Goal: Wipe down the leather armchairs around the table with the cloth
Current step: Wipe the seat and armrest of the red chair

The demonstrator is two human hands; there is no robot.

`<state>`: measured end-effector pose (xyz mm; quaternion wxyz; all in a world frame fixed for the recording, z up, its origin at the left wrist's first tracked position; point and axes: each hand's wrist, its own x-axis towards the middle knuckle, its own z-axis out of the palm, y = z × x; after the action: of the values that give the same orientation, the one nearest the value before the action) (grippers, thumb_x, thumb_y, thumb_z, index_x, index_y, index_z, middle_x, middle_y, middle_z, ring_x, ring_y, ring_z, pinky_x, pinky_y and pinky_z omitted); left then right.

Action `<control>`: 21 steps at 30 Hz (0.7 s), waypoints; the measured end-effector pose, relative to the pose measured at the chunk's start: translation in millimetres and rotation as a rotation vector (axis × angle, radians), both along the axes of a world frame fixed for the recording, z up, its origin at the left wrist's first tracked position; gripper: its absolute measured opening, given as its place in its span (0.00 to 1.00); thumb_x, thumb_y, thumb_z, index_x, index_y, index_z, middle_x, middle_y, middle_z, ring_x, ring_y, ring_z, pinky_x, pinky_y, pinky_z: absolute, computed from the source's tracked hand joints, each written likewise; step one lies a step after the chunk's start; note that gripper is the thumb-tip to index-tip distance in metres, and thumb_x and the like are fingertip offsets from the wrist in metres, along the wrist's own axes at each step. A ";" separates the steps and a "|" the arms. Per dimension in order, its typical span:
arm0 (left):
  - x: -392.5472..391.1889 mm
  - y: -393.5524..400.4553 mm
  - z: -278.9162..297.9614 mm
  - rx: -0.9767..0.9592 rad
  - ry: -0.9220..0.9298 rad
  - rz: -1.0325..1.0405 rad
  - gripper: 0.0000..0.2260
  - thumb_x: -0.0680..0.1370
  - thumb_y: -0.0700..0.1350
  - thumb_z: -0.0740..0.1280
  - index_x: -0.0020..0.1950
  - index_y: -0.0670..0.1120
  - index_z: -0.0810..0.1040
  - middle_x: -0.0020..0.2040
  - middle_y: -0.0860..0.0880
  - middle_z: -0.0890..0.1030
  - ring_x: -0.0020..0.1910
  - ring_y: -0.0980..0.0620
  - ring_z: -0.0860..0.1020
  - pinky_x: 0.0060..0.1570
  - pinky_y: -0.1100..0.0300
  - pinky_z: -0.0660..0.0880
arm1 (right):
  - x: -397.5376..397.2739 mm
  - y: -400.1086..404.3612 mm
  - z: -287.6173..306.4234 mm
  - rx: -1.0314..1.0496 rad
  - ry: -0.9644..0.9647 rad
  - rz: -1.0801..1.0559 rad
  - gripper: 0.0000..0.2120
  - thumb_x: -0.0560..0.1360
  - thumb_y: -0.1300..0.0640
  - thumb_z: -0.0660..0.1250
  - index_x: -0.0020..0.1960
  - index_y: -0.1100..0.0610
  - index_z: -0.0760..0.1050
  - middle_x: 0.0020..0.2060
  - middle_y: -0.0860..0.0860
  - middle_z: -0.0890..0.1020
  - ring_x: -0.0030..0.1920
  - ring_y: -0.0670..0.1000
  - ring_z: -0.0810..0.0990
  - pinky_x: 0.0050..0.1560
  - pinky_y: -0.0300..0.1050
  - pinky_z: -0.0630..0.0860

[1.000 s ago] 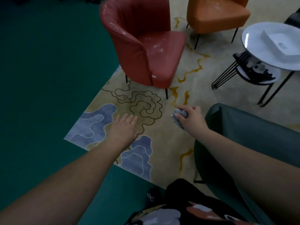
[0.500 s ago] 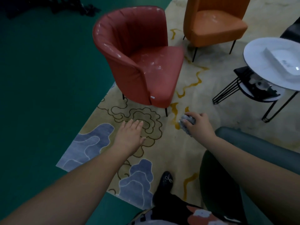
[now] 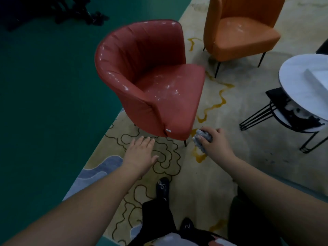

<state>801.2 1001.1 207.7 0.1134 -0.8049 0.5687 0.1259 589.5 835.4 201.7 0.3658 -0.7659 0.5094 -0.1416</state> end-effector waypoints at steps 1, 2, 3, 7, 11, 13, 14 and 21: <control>8.9 -16.9 -1.6 -0.008 0.004 -0.015 0.31 0.81 0.60 0.52 0.79 0.47 0.50 0.78 0.49 0.55 0.77 0.49 0.51 0.74 0.50 0.48 | 3.8 -12.0 -0.8 0.005 0.000 -0.008 0.16 0.75 0.44 0.66 0.62 0.46 0.74 0.50 0.49 0.67 0.48 0.47 0.72 0.51 0.41 0.69; 17.6 -34.4 -2.3 -0.007 0.012 -0.033 0.31 0.81 0.60 0.52 0.79 0.47 0.50 0.78 0.49 0.55 0.77 0.49 0.51 0.74 0.50 0.48 | 6.4 -23.5 -1.3 0.005 0.008 -0.016 0.16 0.75 0.45 0.66 0.61 0.46 0.74 0.51 0.49 0.67 0.47 0.46 0.71 0.51 0.40 0.68; 26.0 -52.2 -3.0 -0.006 0.023 -0.047 0.30 0.81 0.60 0.52 0.79 0.47 0.51 0.78 0.49 0.55 0.77 0.48 0.51 0.74 0.50 0.48 | 8.4 -35.1 -1.0 -0.006 0.014 -0.025 0.16 0.75 0.46 0.67 0.61 0.47 0.75 0.51 0.50 0.67 0.48 0.45 0.69 0.51 0.39 0.67; 57.6 -124.4 -7.6 -0.024 0.008 -0.119 0.31 0.80 0.61 0.53 0.78 0.48 0.52 0.78 0.50 0.56 0.77 0.48 0.51 0.74 0.50 0.48 | 15.0 -86.2 7.9 -0.029 0.020 -0.096 0.15 0.75 0.48 0.68 0.61 0.48 0.75 0.50 0.49 0.66 0.48 0.45 0.69 0.54 0.38 0.65; 77.1 -190.0 -13.7 -0.001 -0.002 -0.192 0.32 0.79 0.63 0.54 0.78 0.48 0.52 0.78 0.50 0.56 0.77 0.49 0.52 0.74 0.50 0.48 | 21.3 -132.8 13.9 -0.025 0.047 -0.177 0.15 0.75 0.48 0.67 0.62 0.47 0.74 0.52 0.50 0.66 0.47 0.45 0.69 0.52 0.37 0.65; 81.9 -220.4 -16.7 0.025 -0.005 -0.227 0.32 0.79 0.62 0.54 0.78 0.48 0.52 0.78 0.50 0.56 0.77 0.49 0.52 0.74 0.50 0.48 | 22.3 -153.6 13.3 -0.016 0.053 -0.214 0.15 0.75 0.48 0.67 0.62 0.47 0.74 0.52 0.51 0.66 0.47 0.46 0.70 0.52 0.38 0.66; 82.6 -234.3 -19.0 0.028 -0.009 -0.241 0.32 0.79 0.62 0.54 0.78 0.48 0.52 0.78 0.50 0.56 0.77 0.49 0.52 0.74 0.50 0.49 | 21.8 -164.7 12.3 -0.011 0.054 -0.228 0.16 0.76 0.48 0.67 0.62 0.47 0.74 0.52 0.51 0.66 0.47 0.46 0.70 0.52 0.39 0.66; 68.2 -335.0 -39.2 0.057 0.017 -0.206 0.31 0.80 0.62 0.53 0.79 0.49 0.50 0.78 0.50 0.55 0.77 0.49 0.53 0.75 0.51 0.49 | 9.5 -281.5 -0.3 -0.010 0.081 -0.209 0.17 0.75 0.48 0.68 0.63 0.48 0.74 0.51 0.51 0.66 0.47 0.48 0.70 0.53 0.39 0.67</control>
<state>869.5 666.0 168.5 0.1439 -0.7375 0.6455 0.1367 599.1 554.0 201.4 0.3245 -0.7155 0.6001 -0.1504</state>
